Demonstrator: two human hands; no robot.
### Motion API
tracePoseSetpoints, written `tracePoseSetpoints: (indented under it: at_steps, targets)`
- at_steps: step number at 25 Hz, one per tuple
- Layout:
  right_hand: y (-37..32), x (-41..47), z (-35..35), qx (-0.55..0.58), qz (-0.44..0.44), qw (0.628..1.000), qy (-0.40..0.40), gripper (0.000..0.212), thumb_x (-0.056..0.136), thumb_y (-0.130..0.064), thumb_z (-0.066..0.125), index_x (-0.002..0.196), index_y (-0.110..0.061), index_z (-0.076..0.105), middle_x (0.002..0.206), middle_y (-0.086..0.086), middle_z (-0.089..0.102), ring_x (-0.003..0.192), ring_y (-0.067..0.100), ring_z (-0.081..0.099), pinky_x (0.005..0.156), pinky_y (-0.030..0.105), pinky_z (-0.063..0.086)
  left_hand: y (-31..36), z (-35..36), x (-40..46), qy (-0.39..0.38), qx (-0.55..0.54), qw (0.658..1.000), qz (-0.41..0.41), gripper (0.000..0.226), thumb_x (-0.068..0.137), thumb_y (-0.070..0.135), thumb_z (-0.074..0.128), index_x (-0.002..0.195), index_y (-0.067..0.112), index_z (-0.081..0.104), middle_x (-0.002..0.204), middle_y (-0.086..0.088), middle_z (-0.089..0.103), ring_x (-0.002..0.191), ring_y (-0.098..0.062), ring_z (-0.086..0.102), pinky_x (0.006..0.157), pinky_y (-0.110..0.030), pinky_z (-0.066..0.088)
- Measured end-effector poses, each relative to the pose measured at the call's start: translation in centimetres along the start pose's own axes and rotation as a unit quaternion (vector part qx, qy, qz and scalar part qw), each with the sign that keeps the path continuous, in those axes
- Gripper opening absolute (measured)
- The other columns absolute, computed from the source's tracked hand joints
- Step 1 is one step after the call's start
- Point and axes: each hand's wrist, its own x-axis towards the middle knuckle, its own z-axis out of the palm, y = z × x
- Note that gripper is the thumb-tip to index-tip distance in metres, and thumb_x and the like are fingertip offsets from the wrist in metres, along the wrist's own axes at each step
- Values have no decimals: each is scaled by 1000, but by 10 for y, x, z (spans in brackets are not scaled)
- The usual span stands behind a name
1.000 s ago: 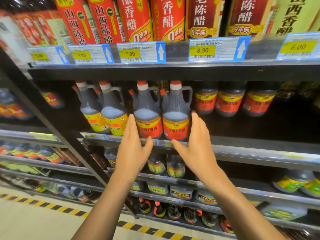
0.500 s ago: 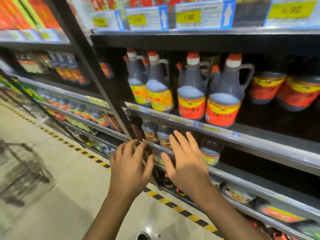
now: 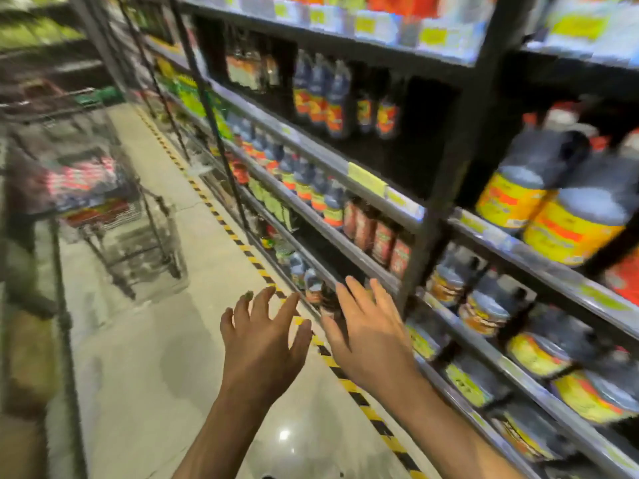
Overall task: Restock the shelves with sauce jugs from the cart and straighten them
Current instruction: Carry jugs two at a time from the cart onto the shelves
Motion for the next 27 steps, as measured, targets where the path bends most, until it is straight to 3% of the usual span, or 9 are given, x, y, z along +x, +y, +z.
tracePoseSetpoints:
  at_steps: [3, 10, 12, 17, 27]
  targets:
    - [-78, 42, 42, -16, -70, 995, -63, 68, 99, -60, 28, 152, -21, 44, 160, 2, 41, 152, 35, 26, 123, 52, 25, -91, 0, 6, 11, 18, 998, -65, 54, 89, 54, 43, 127, 26, 67, 130, -14, 64, 119, -46, 56, 97, -59, 46]
    - [-213, 107, 116, 1, -168, 971, -168, 67, 101, -61, 27, 158, -27, 28, 168, -5, 23, 156, 30, 11, 127, 45, 13, -248, -9, 9, 20, 37, 976, -214, 56, 89, 55, 44, 129, 23, 68, 132, -15, 63, 125, -50, 52, 103, -64, 42]
    - [-237, 126, 131, 15, -172, 966, -194, 66, 102, -60, 28, 160, -27, 25, 169, -7, 17, 158, 26, 3, 126, 43, 8, -275, -11, 18, 24, 35, 970, -240, 55, 89, 54, 45, 129, 23, 66, 133, -14, 63, 126, -49, 51, 103, -65, 42]
    - [-267, 189, 174, 17, -205, 961, -186, 75, 94, -64, 19, 153, -23, 43, 162, -1, 37, 154, 31, 21, 125, 48, 22, -322, 2, 65, 17, 34, 959, -279, 57, 90, 57, 41, 130, 24, 65, 135, -13, 62, 129, -47, 49, 103, -64, 42]
    - [-348, 401, 236, 41, -272, 930, -243, 82, 91, -72, 0, 158, -33, 28, 169, -11, 16, 158, 23, 1, 126, 43, 5, -429, 6, 246, 42, 78, 941, -328, 57, 89, 58, 42, 129, 25, 66, 132, -11, 63, 127, -44, 52, 101, -64, 44]
